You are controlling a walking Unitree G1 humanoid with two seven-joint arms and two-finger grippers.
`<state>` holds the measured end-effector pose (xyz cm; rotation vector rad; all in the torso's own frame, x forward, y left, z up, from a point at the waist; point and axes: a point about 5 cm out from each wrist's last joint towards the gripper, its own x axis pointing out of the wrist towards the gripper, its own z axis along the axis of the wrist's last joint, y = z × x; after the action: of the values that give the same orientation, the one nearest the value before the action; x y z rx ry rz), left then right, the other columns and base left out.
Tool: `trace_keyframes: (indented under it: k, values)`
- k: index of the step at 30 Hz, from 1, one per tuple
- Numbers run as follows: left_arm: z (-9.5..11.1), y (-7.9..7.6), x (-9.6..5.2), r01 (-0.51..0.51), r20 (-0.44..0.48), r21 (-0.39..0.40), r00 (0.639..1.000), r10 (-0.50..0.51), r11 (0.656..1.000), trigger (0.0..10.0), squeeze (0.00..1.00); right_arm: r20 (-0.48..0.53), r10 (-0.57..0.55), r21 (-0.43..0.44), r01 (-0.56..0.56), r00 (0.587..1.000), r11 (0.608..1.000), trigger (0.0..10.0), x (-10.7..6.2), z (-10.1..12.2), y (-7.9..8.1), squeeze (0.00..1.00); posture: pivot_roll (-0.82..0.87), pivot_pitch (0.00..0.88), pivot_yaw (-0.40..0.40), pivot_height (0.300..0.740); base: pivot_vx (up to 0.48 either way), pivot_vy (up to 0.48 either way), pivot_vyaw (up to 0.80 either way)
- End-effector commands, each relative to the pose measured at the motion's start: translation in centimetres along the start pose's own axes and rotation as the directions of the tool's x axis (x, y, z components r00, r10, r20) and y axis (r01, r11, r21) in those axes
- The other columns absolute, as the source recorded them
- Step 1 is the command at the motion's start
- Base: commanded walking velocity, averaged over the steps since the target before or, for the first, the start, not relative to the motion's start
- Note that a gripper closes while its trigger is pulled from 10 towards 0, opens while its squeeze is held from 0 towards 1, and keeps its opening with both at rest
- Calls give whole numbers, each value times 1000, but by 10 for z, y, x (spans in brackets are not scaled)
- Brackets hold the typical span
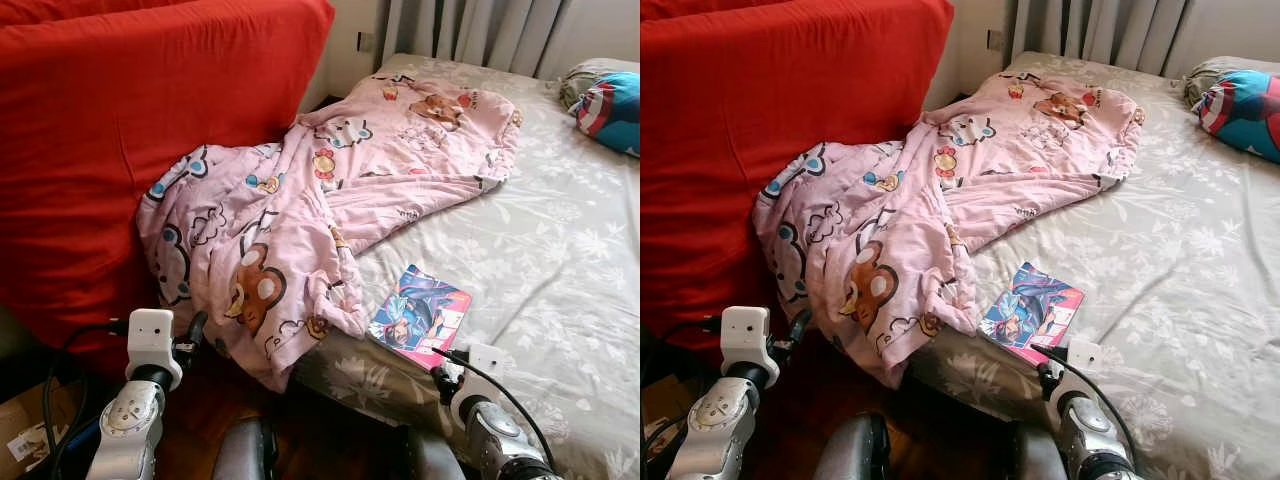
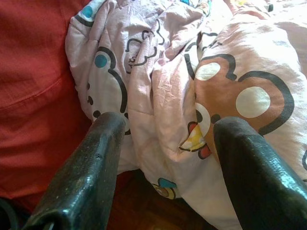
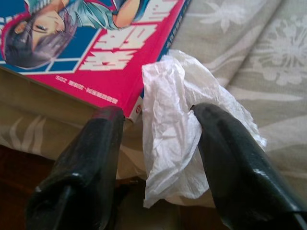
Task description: Clean up the room
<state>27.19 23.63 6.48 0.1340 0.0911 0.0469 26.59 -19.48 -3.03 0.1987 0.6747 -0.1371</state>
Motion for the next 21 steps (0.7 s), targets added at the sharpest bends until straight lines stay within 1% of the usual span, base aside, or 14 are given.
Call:
trace_keyframes:
  k: [1,21]
  values:
    - [0,3,-1,4,-11,22,1000,-4,1000,10000,0,-32,-7,2,7,999,1000,0,-1,-9,-1,0,48,91,5,595,0,0,0]
    - [-2,1,1,8,-19,12,1000,-8,1000,10000,0,-31,-17,-4,17,999,1000,0,-2,-10,-2,0,42,90,8,595,0,0,0]
